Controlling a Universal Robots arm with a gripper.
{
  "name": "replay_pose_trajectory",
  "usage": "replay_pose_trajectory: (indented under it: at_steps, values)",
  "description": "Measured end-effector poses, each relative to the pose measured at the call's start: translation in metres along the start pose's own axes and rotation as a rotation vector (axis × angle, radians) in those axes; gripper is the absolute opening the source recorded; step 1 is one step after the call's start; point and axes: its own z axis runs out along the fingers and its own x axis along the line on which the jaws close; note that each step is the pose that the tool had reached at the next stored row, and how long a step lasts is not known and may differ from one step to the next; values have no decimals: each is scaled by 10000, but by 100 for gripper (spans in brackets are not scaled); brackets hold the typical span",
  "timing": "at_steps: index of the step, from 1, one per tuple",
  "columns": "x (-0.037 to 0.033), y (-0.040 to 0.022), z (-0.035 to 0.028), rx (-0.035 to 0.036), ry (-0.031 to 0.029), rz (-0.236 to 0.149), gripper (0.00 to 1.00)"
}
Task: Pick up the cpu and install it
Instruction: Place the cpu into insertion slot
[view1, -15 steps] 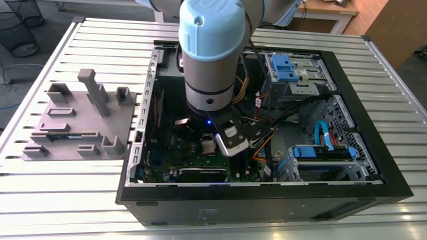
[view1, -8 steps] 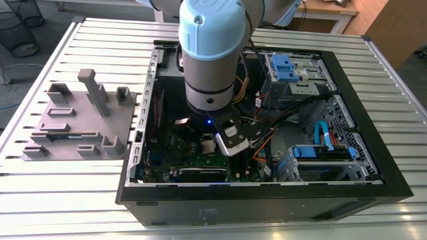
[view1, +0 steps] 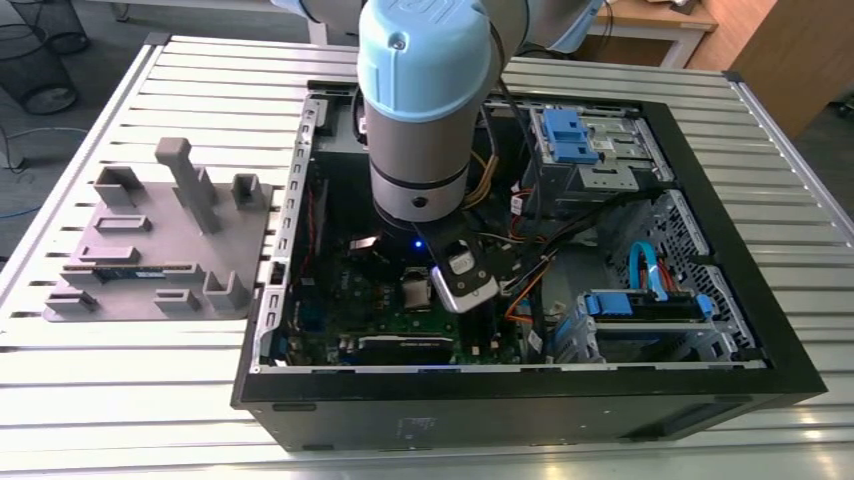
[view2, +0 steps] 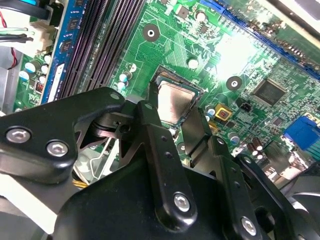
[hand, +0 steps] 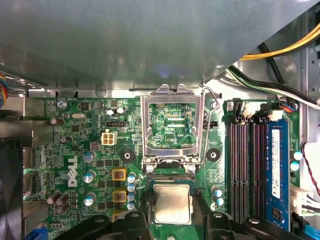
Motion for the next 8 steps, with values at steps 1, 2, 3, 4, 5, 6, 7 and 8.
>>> replay_pose_trajectory:
  at_steps: [1, 2, 3, 4, 5, 6, 7, 8]
  values:
    - [0, 0, 4, 1, 0, 0, 45]
    - [1, -1, 7, 4, 2, 0, 45]
    - [1, -1, 11, 4, 1, 0, 45]
    - [1, -1, 14, 4, 1, 0, 45]
    - [1, -2, 14, 5, 2, 0, 45]
    - [1, -1, 14, 5, 2, 0, 45]
    - [1, -1, 15, 4, 1, 0, 45]
    - [1, -1, 15, 5, 1, 0, 45]
